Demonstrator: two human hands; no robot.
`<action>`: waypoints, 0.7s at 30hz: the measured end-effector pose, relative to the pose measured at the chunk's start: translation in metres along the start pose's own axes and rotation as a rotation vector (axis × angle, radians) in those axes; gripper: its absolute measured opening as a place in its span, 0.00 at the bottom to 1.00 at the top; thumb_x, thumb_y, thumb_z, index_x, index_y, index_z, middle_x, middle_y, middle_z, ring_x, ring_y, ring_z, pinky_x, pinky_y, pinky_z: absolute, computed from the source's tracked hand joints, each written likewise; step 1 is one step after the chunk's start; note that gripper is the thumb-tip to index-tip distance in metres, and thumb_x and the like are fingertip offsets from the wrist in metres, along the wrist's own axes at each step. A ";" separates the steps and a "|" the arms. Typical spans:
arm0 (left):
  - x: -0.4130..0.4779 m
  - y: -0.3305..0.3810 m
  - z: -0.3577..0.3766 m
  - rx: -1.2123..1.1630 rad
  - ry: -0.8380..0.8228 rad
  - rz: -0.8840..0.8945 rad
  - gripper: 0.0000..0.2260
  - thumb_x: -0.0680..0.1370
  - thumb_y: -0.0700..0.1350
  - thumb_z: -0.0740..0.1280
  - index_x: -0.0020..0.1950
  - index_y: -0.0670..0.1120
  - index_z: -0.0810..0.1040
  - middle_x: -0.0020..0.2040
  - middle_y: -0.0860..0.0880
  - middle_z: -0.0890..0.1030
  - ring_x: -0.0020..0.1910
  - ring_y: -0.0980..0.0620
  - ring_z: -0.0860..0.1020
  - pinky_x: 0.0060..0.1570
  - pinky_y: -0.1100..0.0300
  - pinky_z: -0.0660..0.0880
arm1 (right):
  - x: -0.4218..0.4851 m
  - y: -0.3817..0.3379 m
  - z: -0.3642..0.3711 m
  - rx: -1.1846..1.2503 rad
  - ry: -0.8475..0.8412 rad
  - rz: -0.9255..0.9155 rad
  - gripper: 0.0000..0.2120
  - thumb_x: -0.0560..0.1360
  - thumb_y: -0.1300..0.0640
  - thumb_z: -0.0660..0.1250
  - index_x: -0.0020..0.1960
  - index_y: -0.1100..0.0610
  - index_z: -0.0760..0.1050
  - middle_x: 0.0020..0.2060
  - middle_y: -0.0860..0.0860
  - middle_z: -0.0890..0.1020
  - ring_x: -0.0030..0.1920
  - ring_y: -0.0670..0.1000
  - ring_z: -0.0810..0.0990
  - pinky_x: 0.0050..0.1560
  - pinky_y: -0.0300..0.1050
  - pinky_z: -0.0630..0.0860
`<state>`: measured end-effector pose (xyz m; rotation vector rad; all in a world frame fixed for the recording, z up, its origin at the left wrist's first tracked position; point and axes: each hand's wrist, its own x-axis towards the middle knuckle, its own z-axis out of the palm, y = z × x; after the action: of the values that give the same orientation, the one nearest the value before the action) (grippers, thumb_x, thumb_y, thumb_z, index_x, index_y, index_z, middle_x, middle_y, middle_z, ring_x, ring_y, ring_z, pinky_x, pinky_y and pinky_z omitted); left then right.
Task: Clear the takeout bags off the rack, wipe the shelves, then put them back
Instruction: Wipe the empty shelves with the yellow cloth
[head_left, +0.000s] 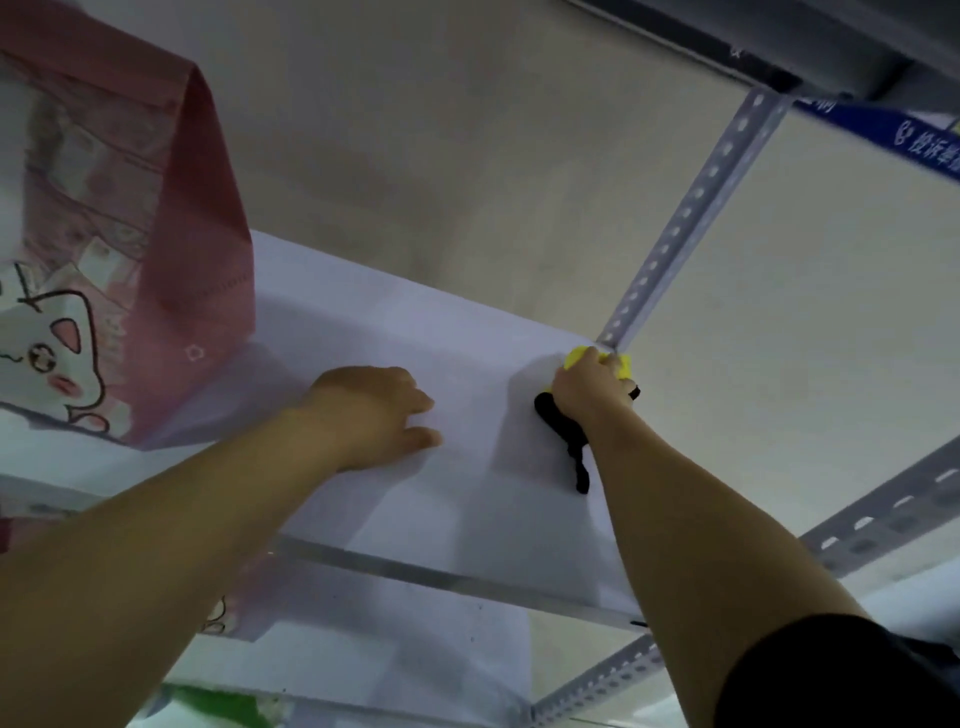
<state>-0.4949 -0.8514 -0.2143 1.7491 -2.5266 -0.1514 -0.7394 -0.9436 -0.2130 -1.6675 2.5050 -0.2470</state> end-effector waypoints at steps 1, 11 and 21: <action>0.001 0.000 0.001 0.000 -0.003 -0.007 0.23 0.76 0.65 0.54 0.68 0.59 0.68 0.71 0.54 0.66 0.67 0.50 0.68 0.60 0.55 0.67 | 0.003 -0.006 0.001 -0.025 -0.008 -0.063 0.25 0.79 0.51 0.54 0.72 0.59 0.56 0.72 0.60 0.57 0.70 0.66 0.57 0.68 0.58 0.58; 0.006 -0.004 0.006 -0.014 0.020 -0.023 0.24 0.74 0.68 0.54 0.67 0.60 0.69 0.67 0.57 0.70 0.64 0.52 0.71 0.56 0.56 0.69 | -0.010 0.013 0.004 0.028 0.096 -0.370 0.13 0.71 0.57 0.59 0.55 0.50 0.71 0.61 0.56 0.71 0.60 0.63 0.72 0.57 0.55 0.72; 0.003 -0.002 0.005 0.017 0.034 -0.012 0.22 0.75 0.66 0.54 0.62 0.58 0.73 0.65 0.54 0.72 0.61 0.50 0.73 0.55 0.56 0.71 | 0.038 -0.006 -0.004 -0.034 0.002 -0.166 0.18 0.74 0.55 0.56 0.64 0.58 0.67 0.65 0.59 0.67 0.66 0.64 0.63 0.61 0.57 0.67</action>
<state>-0.4950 -0.8550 -0.2191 1.7581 -2.5014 -0.1009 -0.7497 -0.9805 -0.2082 -1.8912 2.3871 -0.2236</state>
